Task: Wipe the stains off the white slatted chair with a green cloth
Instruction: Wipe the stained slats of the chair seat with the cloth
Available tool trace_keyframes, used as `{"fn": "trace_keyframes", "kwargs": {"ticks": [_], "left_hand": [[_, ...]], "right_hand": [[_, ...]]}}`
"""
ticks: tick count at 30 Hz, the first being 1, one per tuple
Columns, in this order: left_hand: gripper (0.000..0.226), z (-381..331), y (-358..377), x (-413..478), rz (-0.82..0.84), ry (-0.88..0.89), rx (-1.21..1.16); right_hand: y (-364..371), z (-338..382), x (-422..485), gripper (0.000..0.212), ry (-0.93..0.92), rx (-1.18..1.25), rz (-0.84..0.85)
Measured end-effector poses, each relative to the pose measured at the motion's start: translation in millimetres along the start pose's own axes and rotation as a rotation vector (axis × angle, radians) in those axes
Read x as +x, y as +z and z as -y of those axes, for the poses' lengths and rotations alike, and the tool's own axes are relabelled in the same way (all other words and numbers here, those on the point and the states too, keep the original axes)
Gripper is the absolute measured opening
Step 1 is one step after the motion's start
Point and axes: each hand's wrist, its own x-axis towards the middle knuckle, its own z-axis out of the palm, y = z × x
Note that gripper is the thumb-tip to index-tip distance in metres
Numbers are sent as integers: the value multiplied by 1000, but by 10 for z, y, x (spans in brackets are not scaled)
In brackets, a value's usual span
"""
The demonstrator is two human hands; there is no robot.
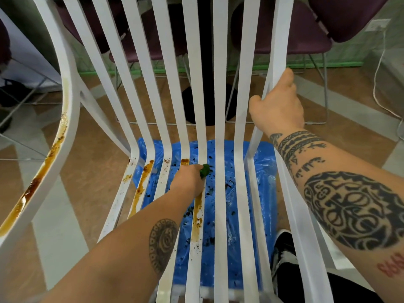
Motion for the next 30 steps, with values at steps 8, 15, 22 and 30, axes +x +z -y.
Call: {"fn": "trace_keyframes", "kwargs": {"ticks": [8,15,22,30], "left_hand": [[44,72,34,-460,143,28,146],[26,147,-103,-808,214,-121,-57],[19,385,-222,-991,56,-392,-1379],[95,310,-337,-1086,425,-343,-1721]], "right_hand": [[-17,11,-44,85,0,53,3],[-120,164,-447,67,-322,-110,-111],[463,96,-1451,24,-45,139,786],[979,-50,-1896,48,390,628,821]]}}
